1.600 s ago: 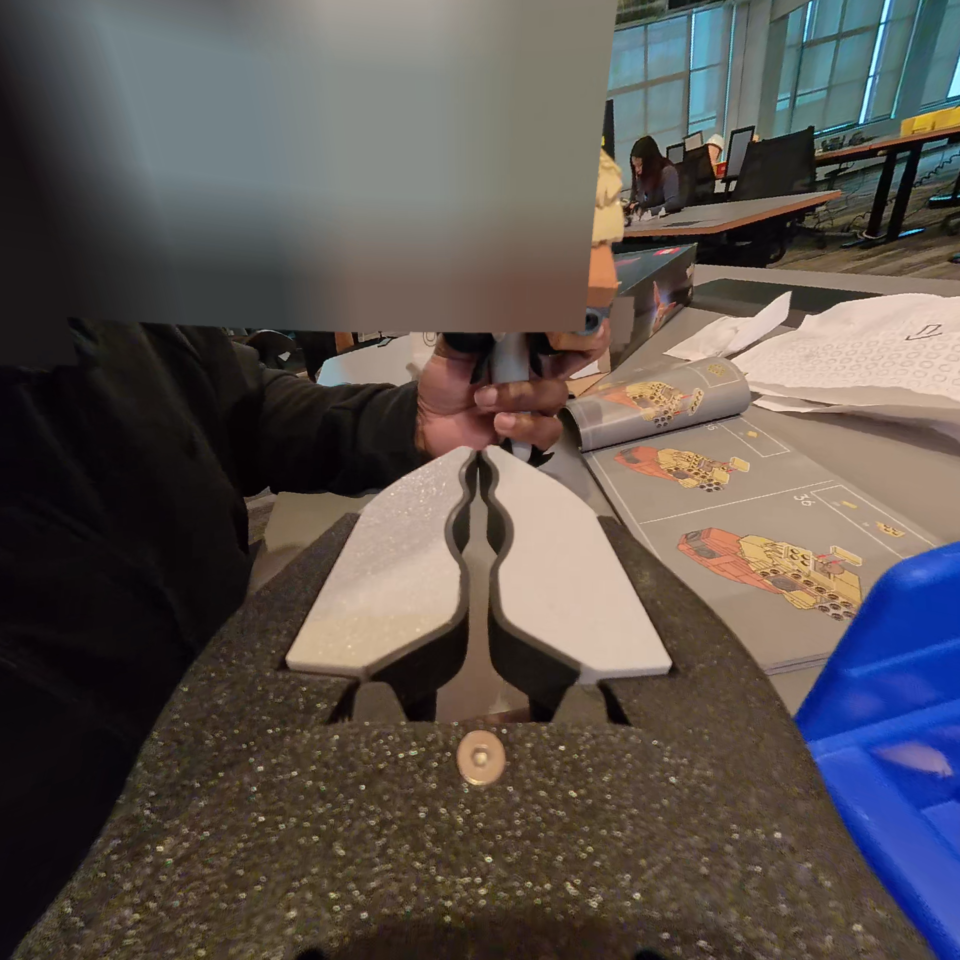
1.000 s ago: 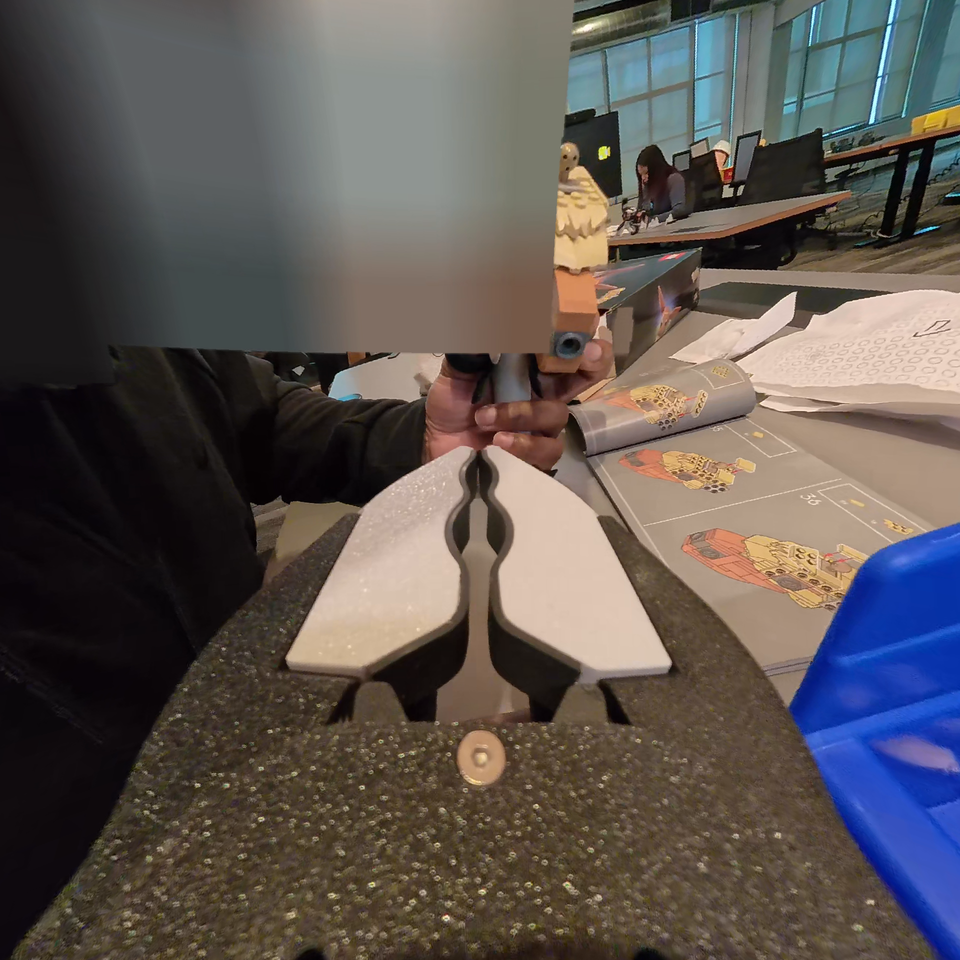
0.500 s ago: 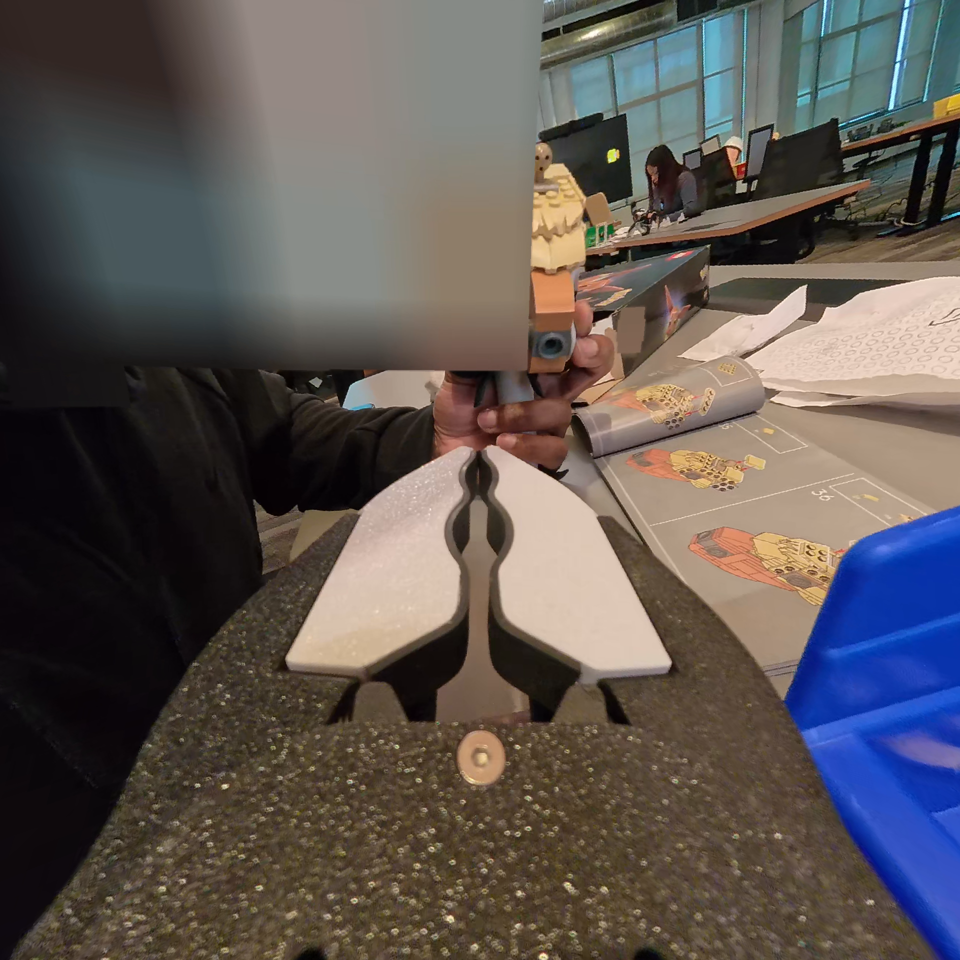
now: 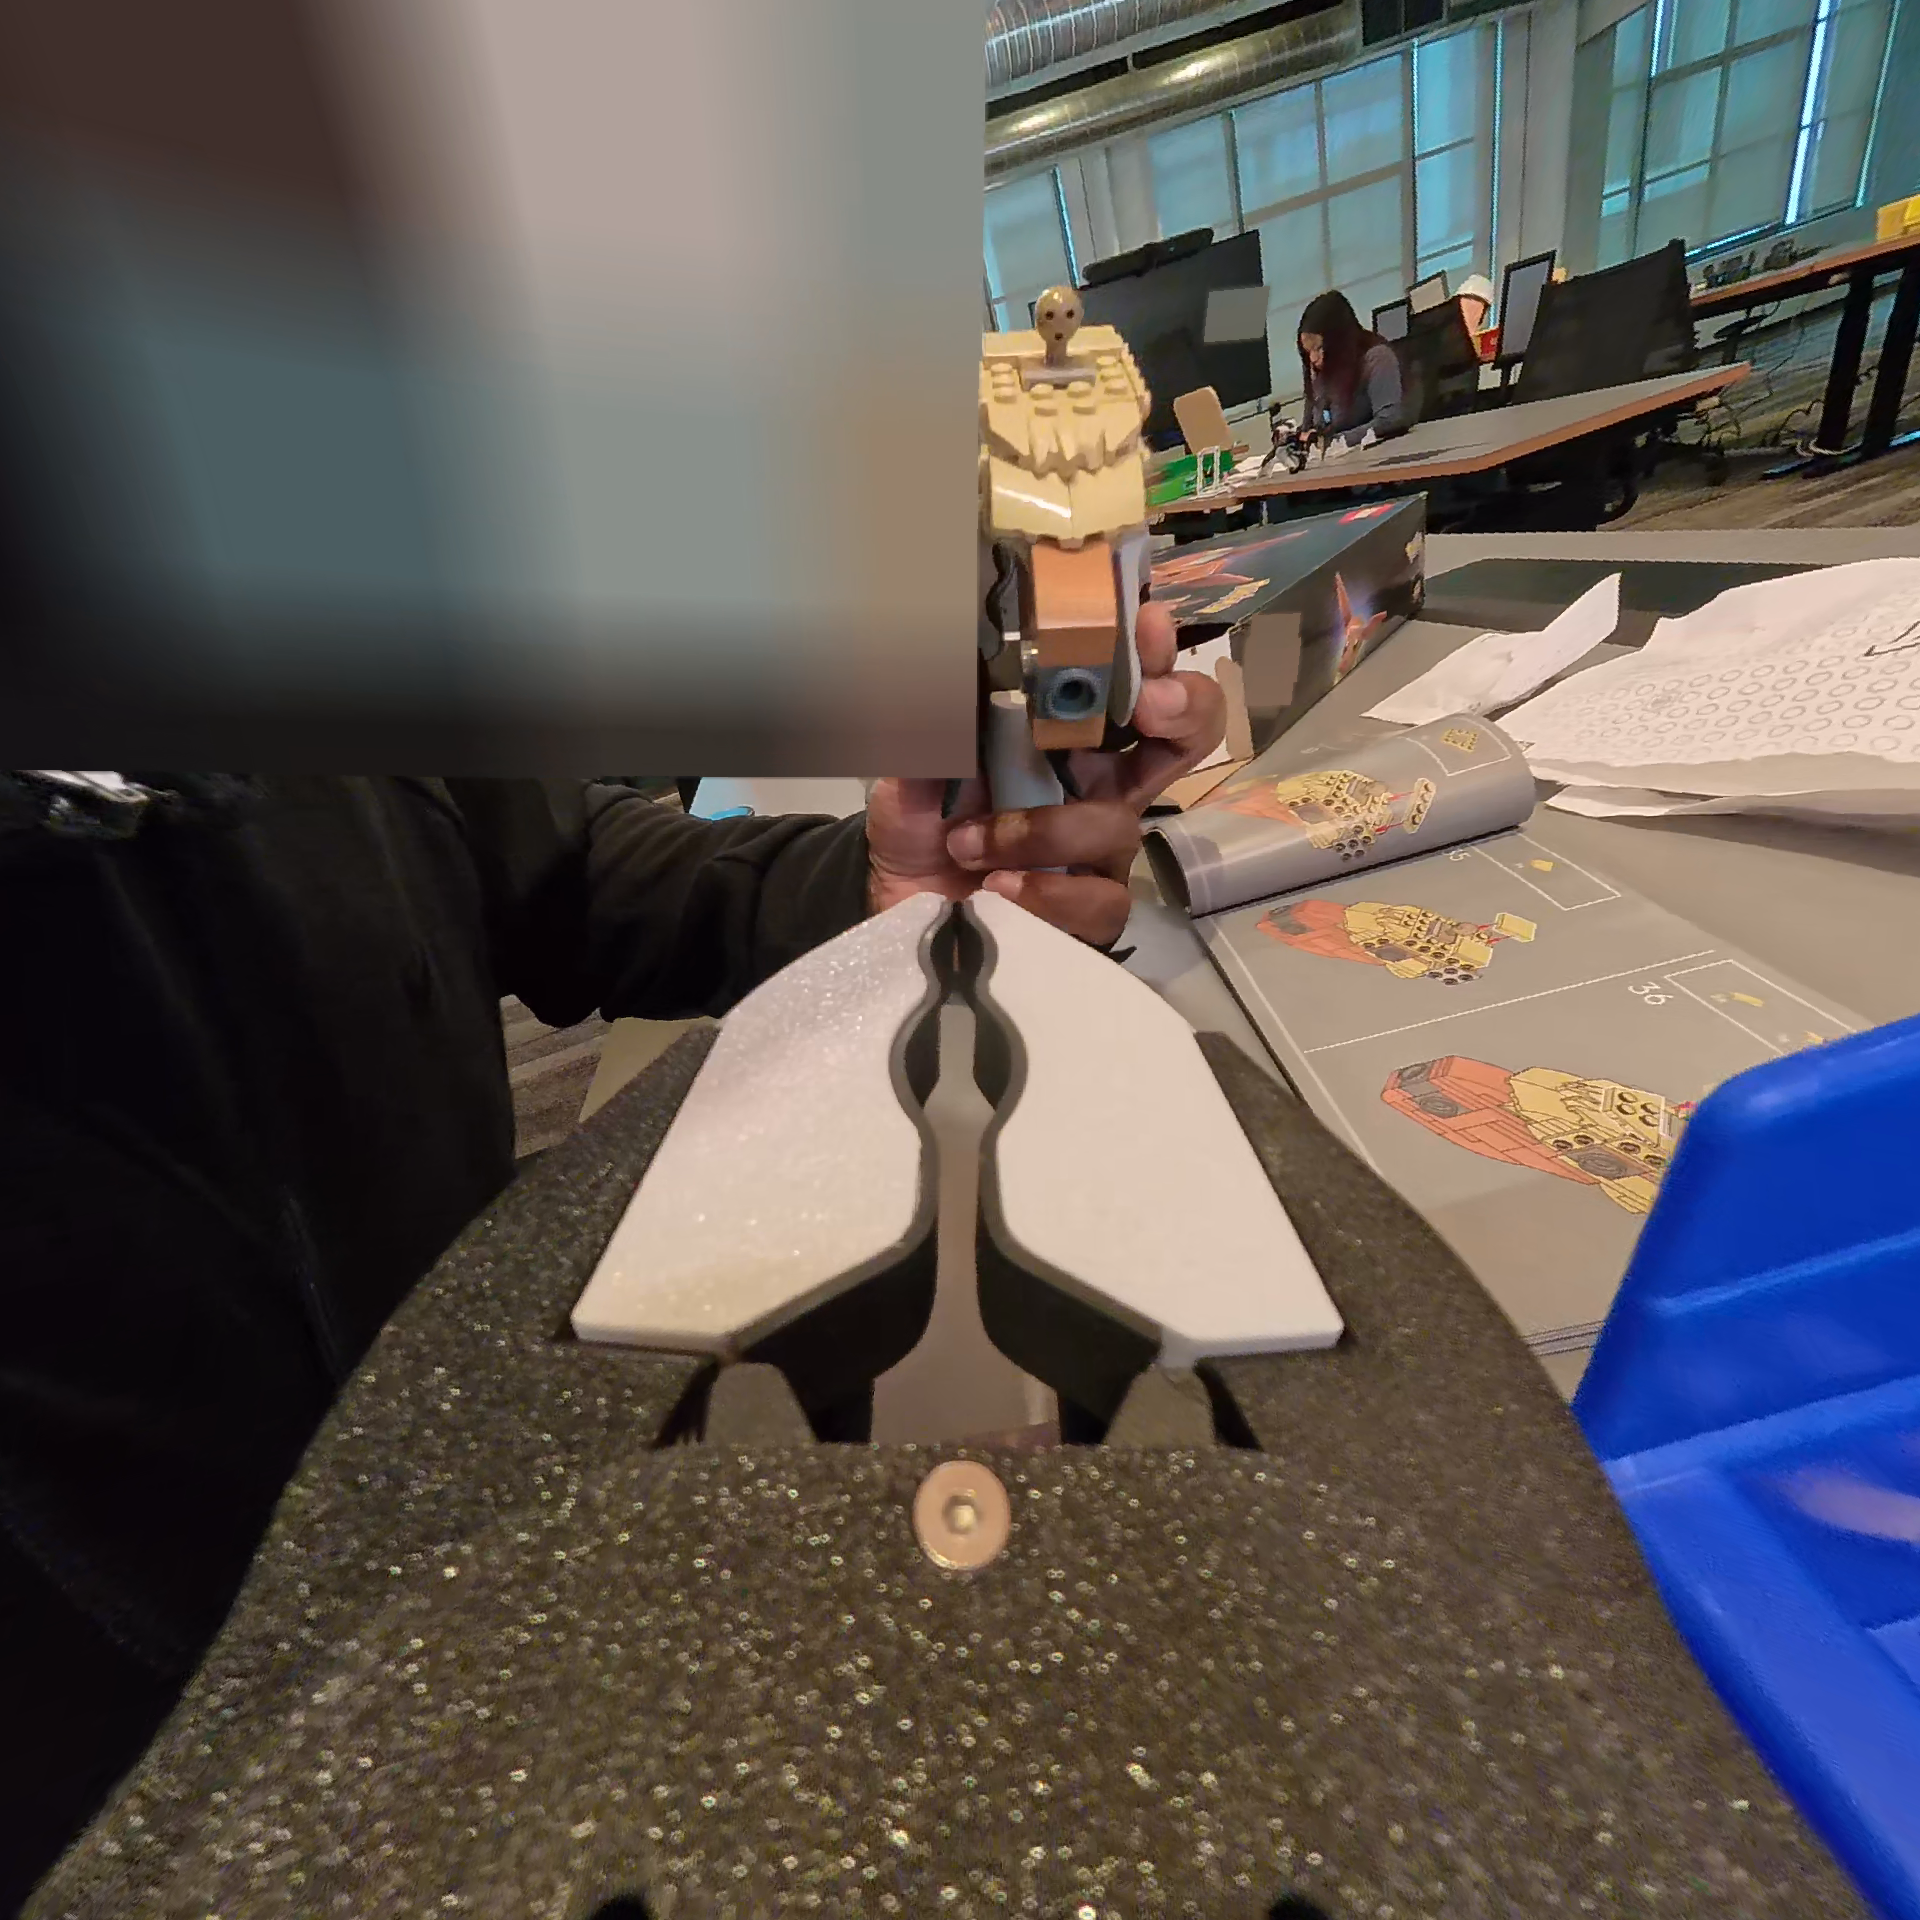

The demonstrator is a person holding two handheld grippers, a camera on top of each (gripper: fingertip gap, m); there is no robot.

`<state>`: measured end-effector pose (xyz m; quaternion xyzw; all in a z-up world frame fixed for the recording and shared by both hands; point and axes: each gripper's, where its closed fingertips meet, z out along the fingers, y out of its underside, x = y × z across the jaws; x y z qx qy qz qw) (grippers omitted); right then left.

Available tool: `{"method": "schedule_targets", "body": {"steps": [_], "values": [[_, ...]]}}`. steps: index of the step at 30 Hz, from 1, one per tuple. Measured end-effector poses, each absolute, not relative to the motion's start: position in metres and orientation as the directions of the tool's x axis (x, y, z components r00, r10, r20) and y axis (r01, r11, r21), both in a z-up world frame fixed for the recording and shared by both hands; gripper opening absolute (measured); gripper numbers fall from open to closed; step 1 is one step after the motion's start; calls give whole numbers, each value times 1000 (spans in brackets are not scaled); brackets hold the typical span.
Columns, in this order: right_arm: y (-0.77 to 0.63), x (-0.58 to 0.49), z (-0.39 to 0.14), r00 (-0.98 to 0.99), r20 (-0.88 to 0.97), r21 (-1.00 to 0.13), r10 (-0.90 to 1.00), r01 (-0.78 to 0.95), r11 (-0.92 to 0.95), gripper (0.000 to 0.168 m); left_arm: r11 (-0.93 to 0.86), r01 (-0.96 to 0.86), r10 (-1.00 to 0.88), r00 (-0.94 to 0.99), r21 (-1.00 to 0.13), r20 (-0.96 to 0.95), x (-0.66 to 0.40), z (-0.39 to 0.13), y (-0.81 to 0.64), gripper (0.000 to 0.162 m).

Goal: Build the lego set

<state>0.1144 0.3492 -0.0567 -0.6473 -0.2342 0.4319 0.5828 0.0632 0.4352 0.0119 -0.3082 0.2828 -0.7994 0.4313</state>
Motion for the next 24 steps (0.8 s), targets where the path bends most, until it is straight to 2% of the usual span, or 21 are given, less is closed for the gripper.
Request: {"method": "schedule_targets", "body": {"steps": [11,24], "values": [[351,114,-58,525,-288,-957,801,-196,-215,0,-514,488,-799,-571,-705,188,56,19,414,21],[353,110,-59,547,-256,-966,797,-167,-196,0,-568,485,-766,-607,-665,211,47,21,414,21]]}}
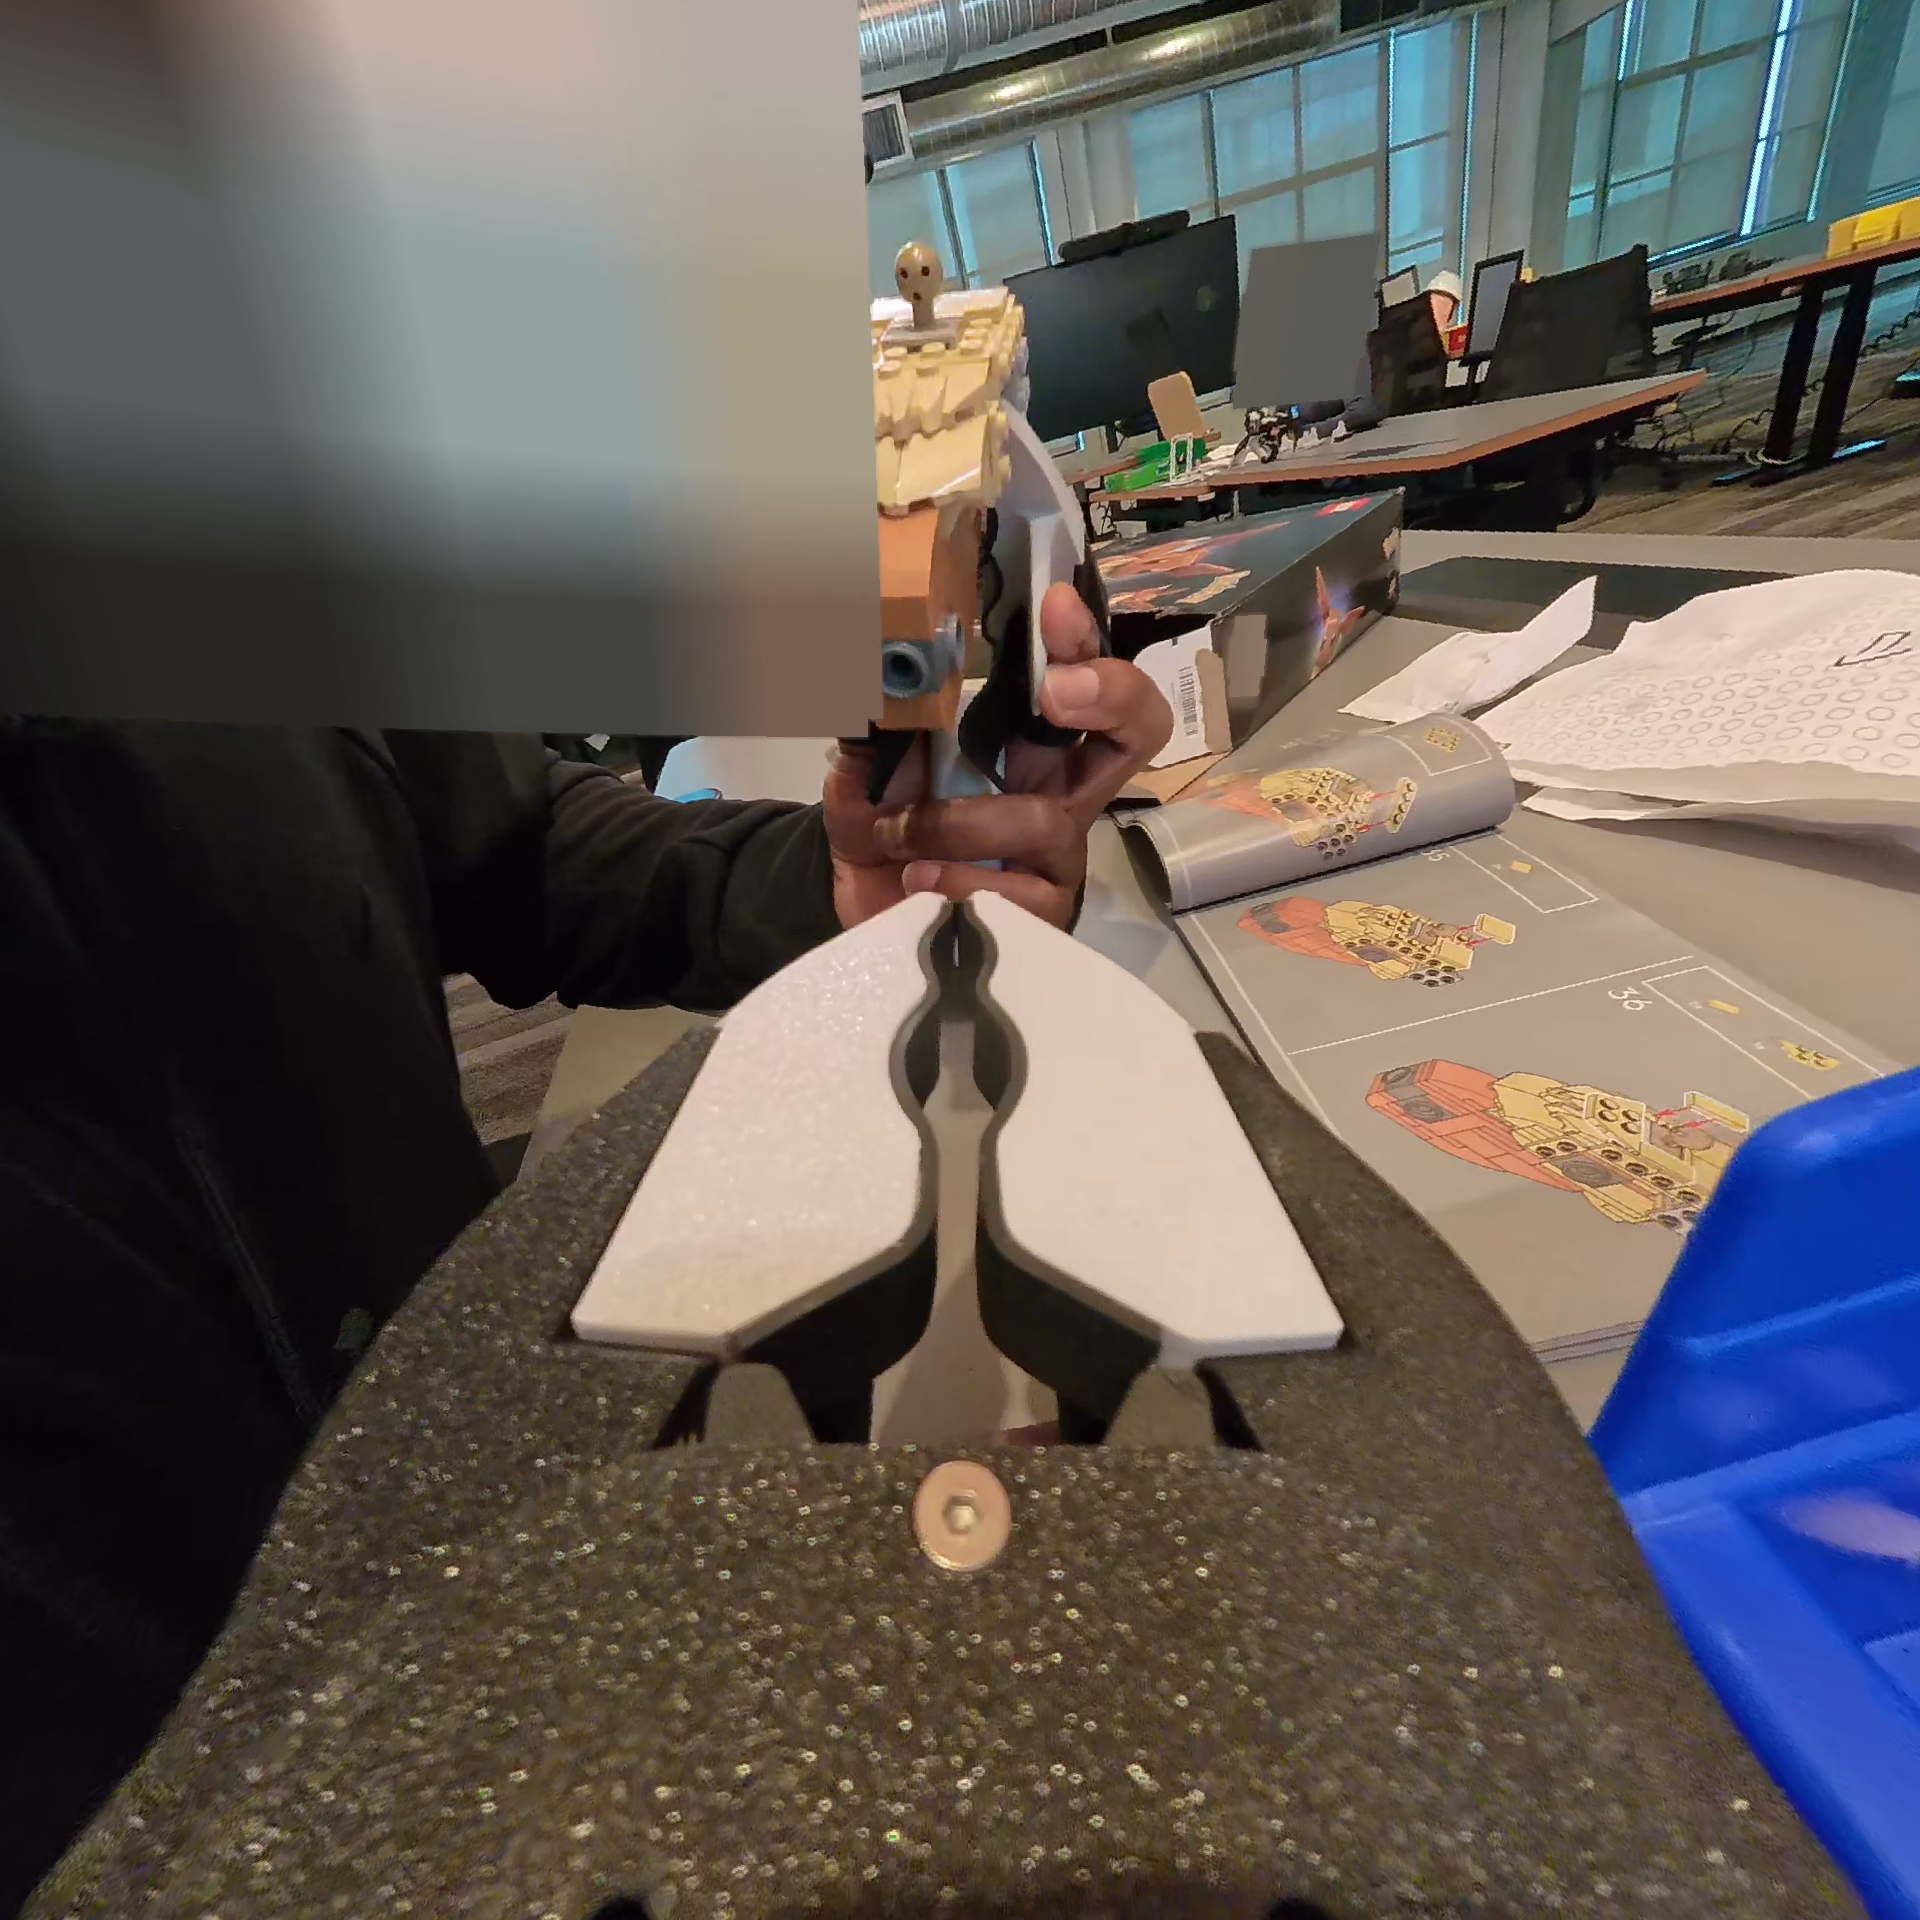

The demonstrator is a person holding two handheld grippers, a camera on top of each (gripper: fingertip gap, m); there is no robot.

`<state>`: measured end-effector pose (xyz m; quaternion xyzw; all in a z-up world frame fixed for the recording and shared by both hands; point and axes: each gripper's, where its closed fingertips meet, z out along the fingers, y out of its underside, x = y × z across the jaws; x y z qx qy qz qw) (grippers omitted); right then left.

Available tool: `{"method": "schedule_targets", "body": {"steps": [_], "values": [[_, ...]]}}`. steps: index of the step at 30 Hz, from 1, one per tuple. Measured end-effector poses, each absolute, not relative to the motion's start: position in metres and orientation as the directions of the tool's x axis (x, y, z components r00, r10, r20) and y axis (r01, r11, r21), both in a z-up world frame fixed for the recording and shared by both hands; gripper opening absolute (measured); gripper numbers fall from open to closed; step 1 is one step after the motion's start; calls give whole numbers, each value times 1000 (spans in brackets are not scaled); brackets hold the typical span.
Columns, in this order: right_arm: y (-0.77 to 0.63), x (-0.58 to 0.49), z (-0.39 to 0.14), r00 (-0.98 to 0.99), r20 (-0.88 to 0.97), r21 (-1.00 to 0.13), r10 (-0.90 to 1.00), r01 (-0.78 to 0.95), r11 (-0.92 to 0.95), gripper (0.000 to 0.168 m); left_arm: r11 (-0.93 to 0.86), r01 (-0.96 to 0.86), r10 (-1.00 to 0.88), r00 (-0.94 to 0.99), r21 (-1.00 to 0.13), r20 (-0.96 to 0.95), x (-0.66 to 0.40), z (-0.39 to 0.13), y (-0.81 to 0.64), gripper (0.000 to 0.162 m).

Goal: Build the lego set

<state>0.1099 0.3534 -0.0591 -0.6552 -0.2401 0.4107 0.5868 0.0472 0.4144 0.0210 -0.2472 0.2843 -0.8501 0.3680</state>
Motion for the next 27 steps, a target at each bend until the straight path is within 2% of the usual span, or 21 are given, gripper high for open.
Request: {"method": "schedule_targets", "body": {"steps": [7,17,27], "values": [[351,109,-58,538,-246,-969,807,-162,-188,0,-558,490,-779,-588,-670,219,48,19,418,21],[351,122,-55,546,-289,-955,786,-218,-200,0,-644,489,-736,-605,-588,303,54,15,429,21],[349,124,-54,556,-284,-957,781,-220,-191,0,-648,459,-722,-623,-607,300,63,14,419,21]]}}
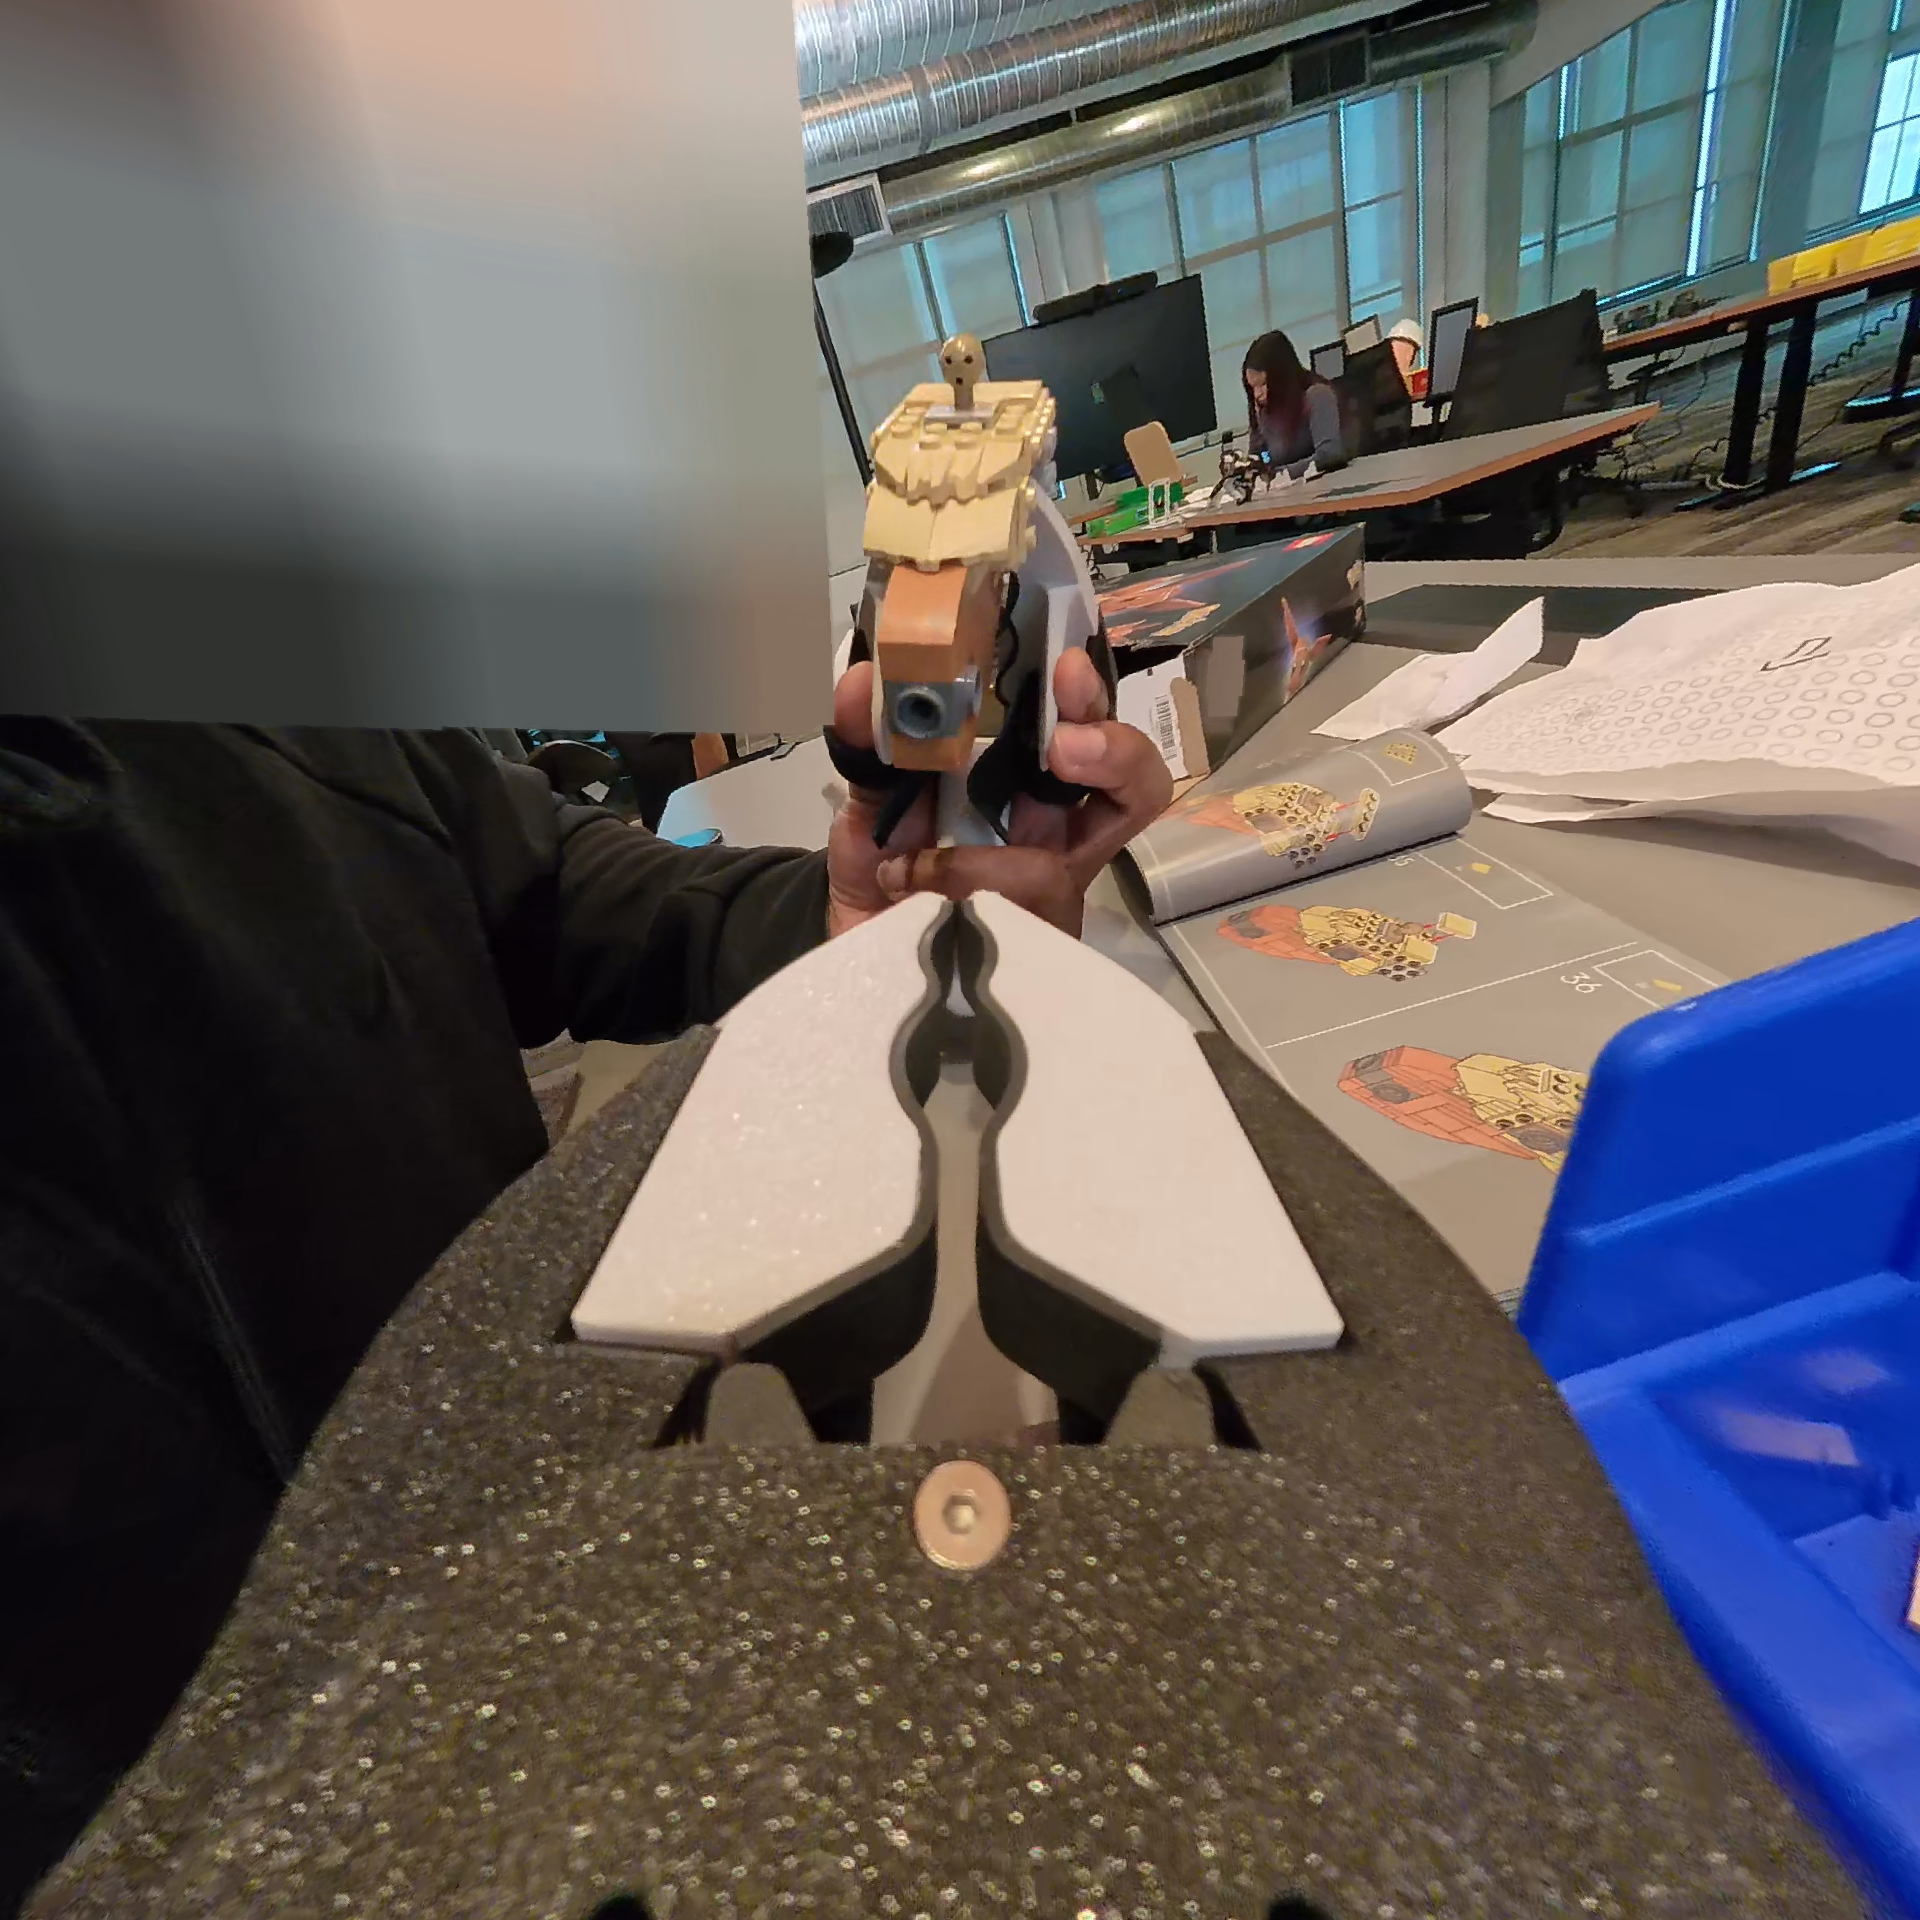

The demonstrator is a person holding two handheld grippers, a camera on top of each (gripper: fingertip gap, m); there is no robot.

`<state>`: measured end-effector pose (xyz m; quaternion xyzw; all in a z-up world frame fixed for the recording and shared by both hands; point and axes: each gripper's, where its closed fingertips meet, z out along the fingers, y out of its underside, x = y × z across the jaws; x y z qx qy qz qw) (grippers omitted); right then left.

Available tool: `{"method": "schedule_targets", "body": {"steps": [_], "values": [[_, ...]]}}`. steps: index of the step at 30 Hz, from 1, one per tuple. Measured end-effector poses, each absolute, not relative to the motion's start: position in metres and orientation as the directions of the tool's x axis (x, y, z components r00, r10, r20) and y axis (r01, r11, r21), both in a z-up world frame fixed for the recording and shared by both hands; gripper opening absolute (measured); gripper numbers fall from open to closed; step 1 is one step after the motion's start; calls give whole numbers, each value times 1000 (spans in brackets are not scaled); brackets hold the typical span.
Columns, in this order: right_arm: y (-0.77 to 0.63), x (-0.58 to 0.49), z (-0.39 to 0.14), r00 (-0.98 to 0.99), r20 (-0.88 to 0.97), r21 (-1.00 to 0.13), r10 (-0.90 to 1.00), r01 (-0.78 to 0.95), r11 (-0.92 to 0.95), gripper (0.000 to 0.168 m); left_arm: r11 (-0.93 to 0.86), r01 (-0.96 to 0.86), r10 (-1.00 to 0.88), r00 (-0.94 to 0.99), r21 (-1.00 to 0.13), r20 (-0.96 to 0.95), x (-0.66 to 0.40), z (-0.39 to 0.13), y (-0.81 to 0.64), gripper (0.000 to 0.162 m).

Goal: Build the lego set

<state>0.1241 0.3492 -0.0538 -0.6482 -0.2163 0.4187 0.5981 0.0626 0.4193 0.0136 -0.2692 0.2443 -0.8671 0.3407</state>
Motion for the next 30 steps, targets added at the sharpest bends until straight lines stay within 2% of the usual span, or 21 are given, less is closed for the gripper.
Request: {"method": "schedule_targets", "body": {"steps": [30], "values": [[348,124,-56,551,-289,-955,783,-226,-193,0,-666,444,-708,-628,-599,322,60,13,420,21]]}}
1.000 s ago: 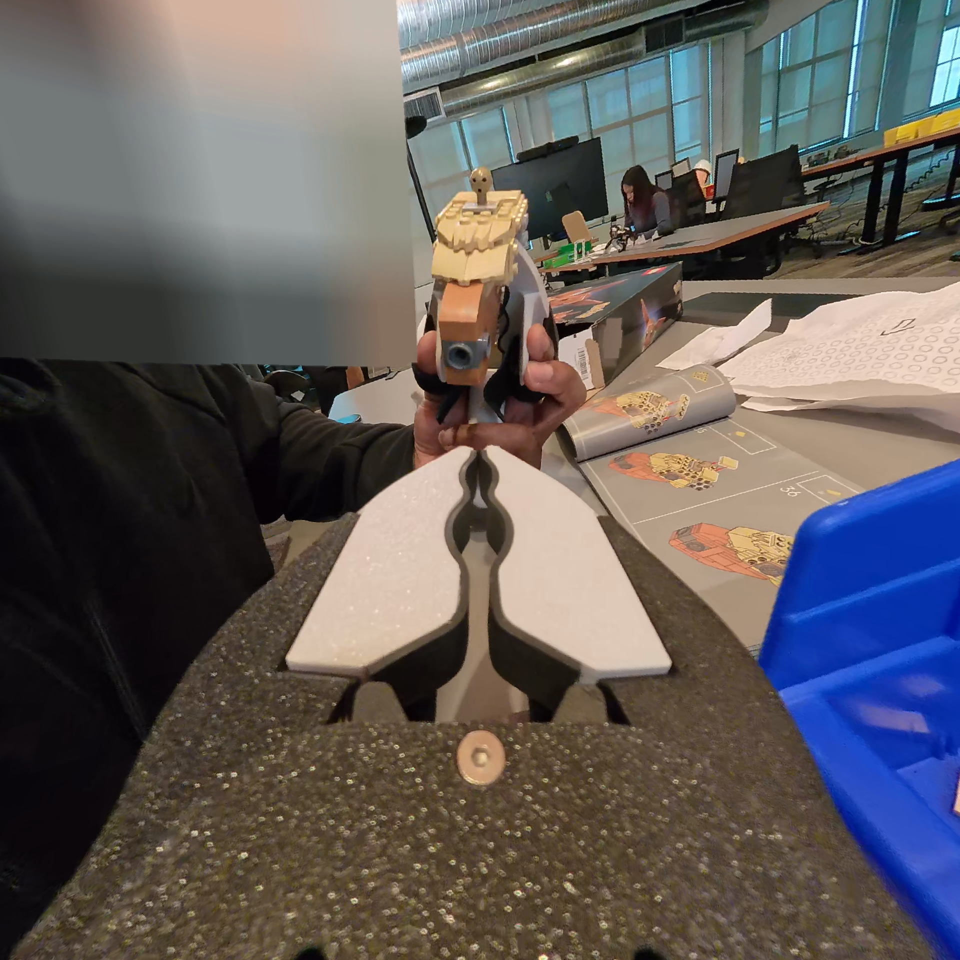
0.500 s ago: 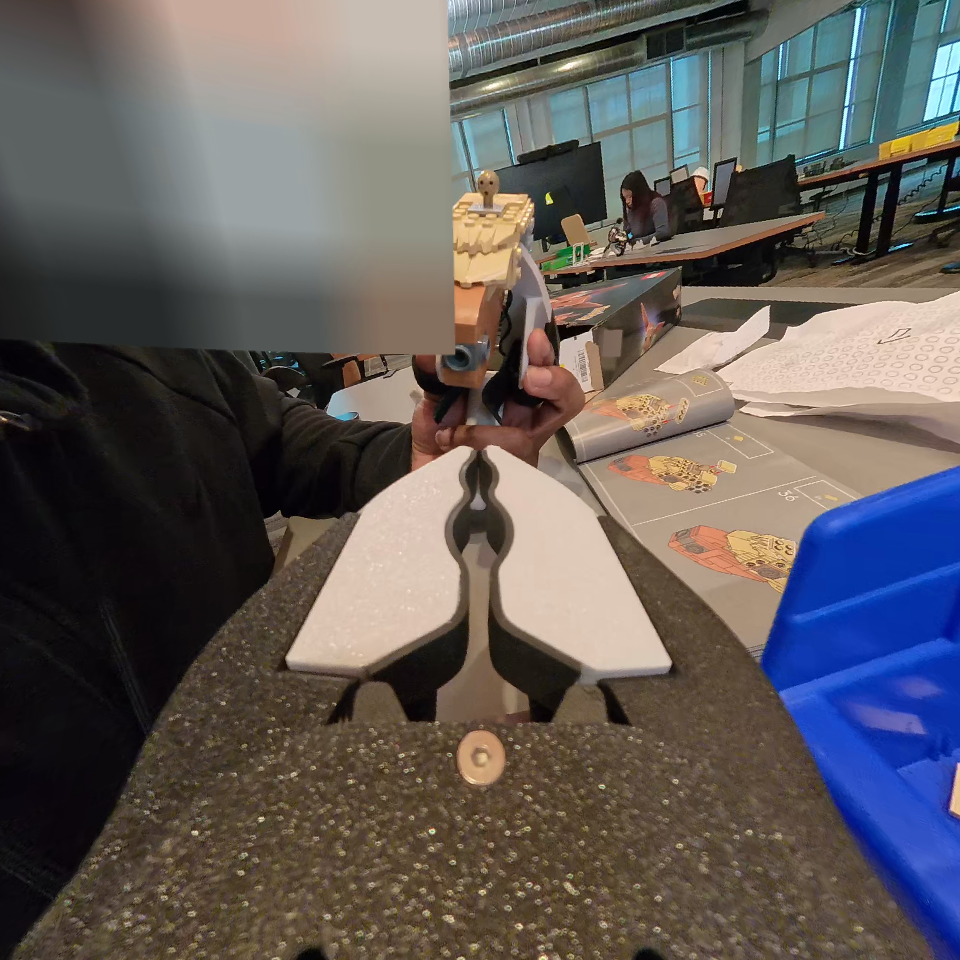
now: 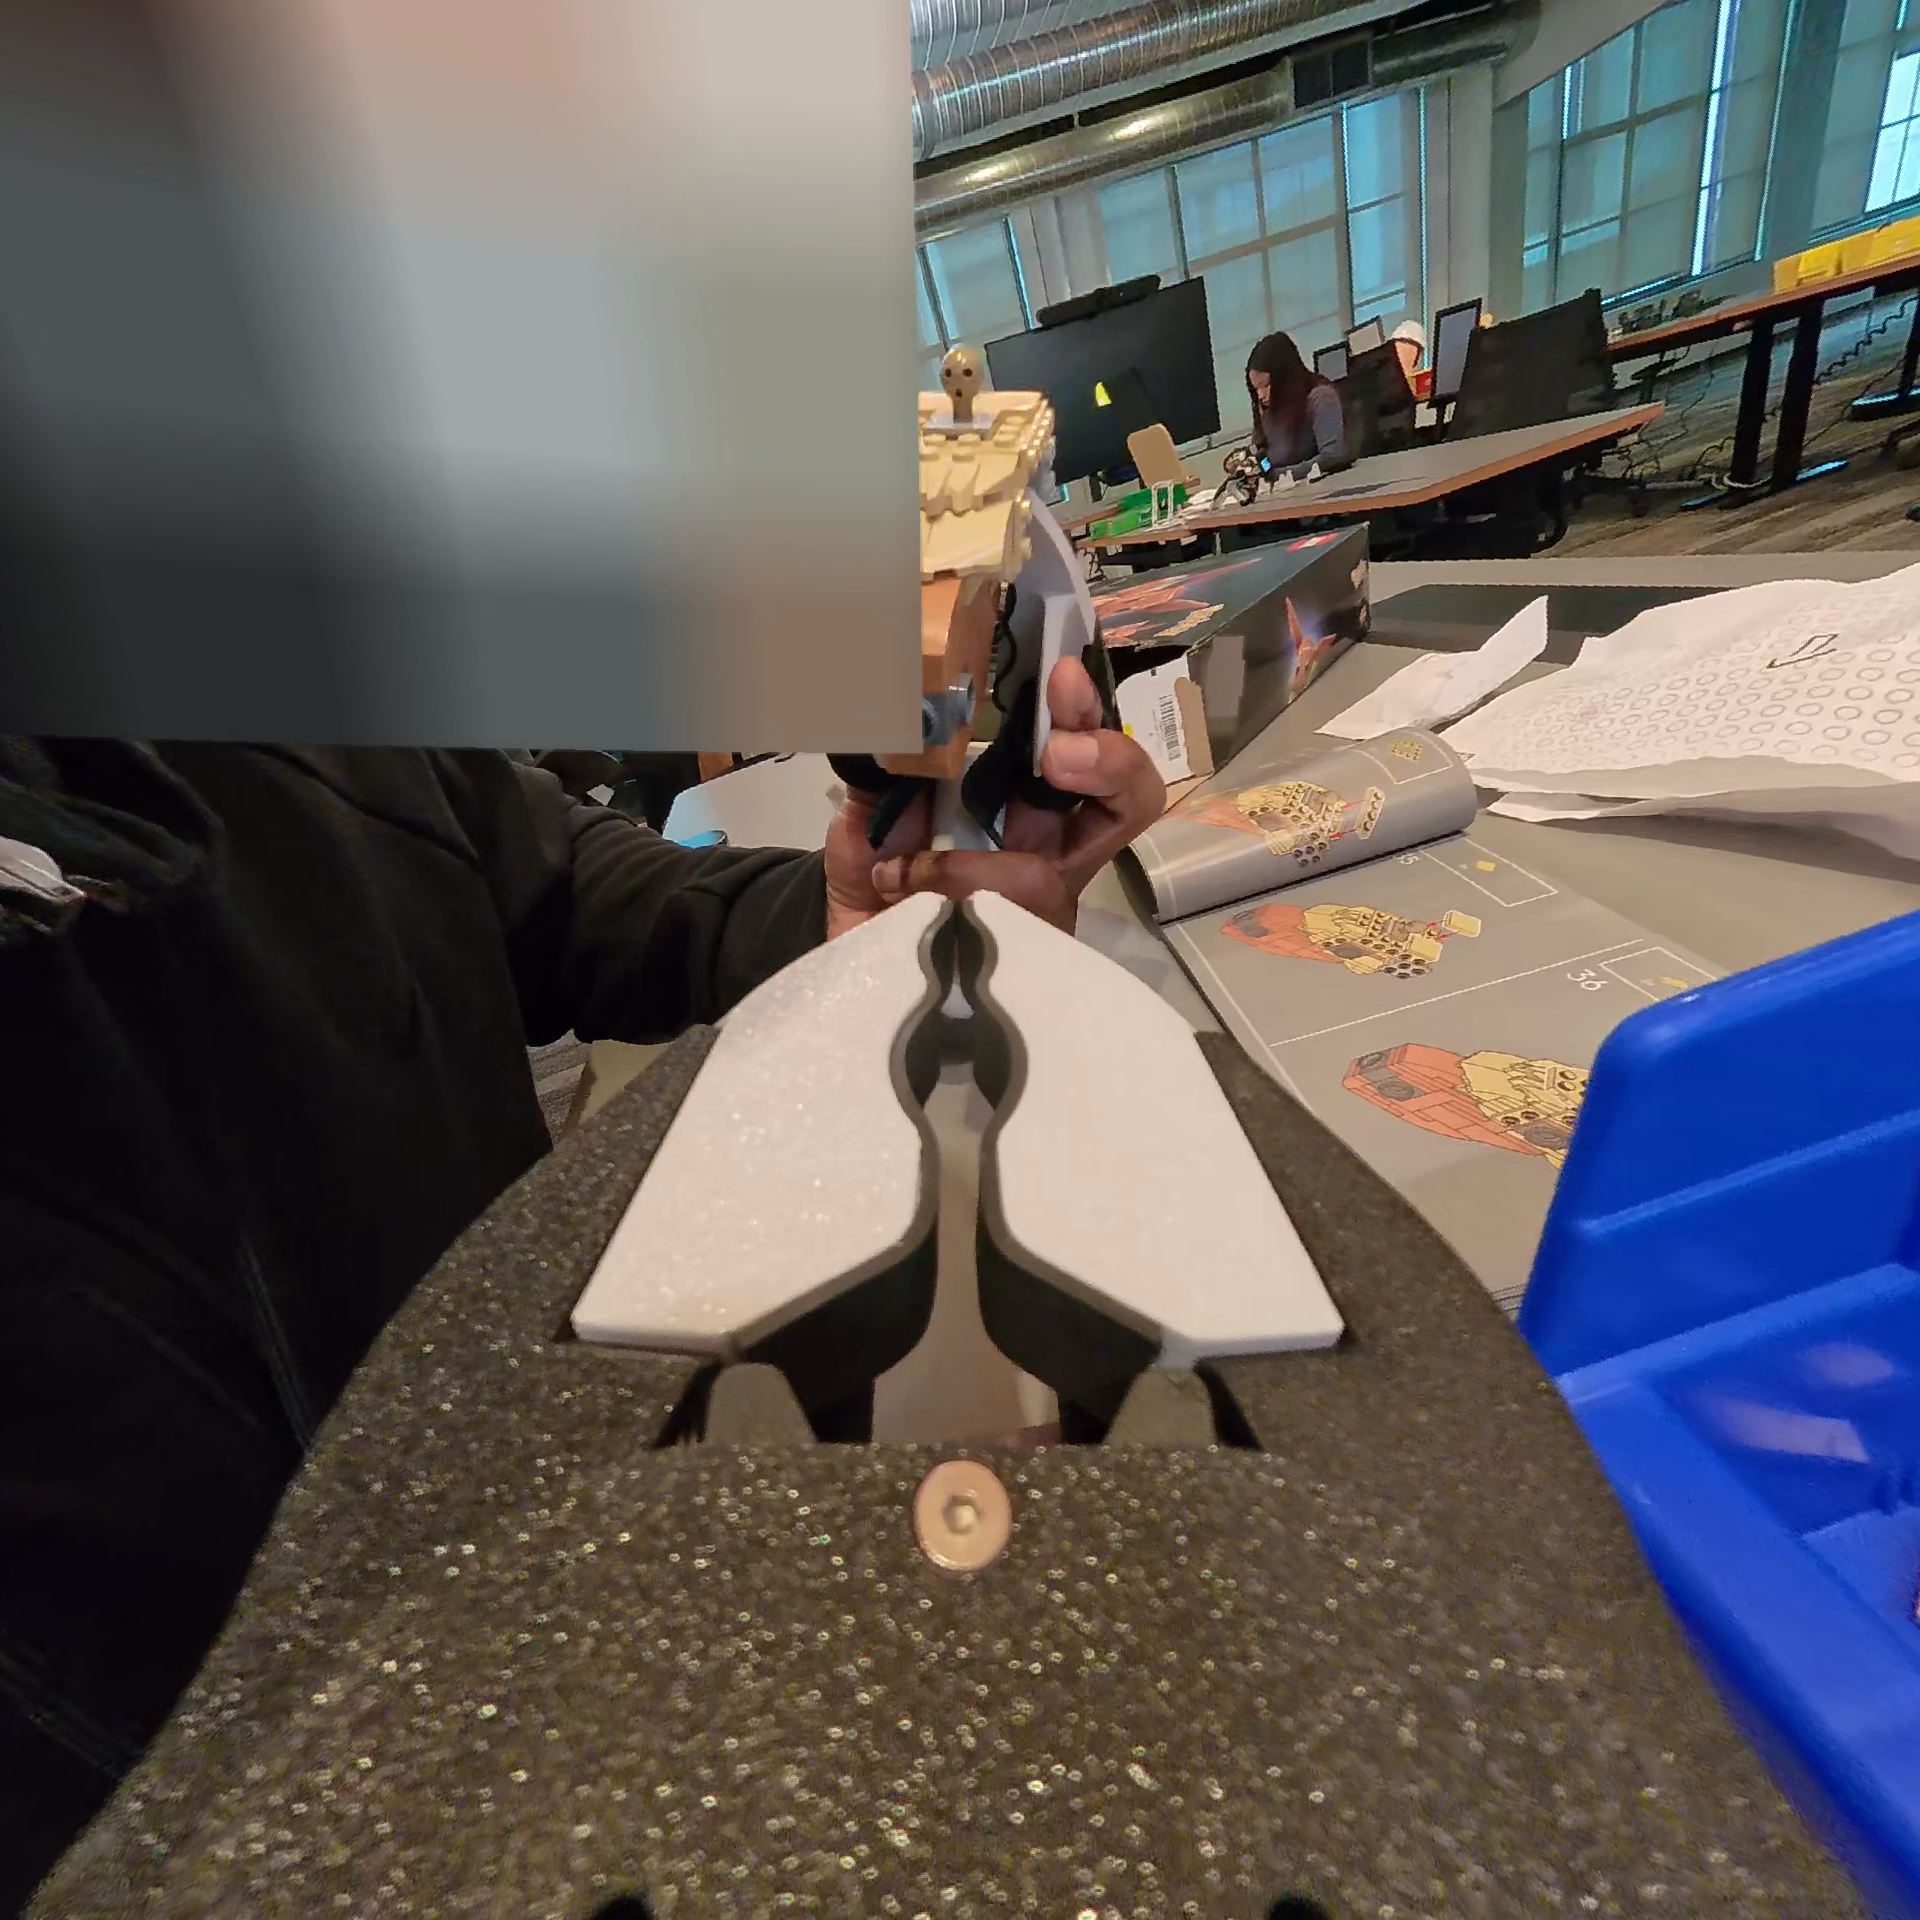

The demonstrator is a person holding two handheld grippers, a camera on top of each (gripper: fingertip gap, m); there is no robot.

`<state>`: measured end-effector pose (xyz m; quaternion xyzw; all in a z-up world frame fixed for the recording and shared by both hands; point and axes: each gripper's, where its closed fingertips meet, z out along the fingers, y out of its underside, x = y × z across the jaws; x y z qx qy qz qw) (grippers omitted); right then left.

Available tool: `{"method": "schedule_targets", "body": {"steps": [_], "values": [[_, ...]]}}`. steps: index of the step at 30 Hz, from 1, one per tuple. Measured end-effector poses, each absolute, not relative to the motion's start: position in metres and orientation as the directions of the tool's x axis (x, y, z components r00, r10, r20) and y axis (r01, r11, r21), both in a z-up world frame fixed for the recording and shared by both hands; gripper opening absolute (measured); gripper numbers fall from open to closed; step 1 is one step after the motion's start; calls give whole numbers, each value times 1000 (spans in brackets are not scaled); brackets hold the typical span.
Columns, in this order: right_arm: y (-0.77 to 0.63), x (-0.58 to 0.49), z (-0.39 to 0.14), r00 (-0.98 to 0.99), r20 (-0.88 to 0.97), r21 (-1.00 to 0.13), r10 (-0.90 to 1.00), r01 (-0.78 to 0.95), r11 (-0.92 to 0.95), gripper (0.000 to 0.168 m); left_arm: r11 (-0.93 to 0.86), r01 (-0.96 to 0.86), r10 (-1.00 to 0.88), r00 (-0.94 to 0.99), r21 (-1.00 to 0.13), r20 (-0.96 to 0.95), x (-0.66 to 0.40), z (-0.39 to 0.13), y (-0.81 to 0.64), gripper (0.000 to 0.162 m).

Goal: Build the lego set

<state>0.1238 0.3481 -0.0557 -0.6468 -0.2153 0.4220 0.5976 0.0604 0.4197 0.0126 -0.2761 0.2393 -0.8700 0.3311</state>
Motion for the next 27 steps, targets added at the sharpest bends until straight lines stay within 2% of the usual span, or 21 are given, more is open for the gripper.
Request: {"method": "schedule_targets", "body": {"steps": [19,23,25,27], "values": [[349,133,-51,549,-304,-951,778,-225,-213,0,-667,433,-705,-629,-606,328,59,11,417,21],[335,175,-12,552,-202,-979,809,-124,-159,2,-628,438,-737,-601,-643,311,61,9,415,21],[340,212,8,627,-20,-996,779,60,-73,2,-610,440,-749,-591,-659,299,62,9,413,21],[355,242,2,619,162,-941,768,332,-69,3,-601,436,-753,-589,-670,292,63,8,410,21]]}}
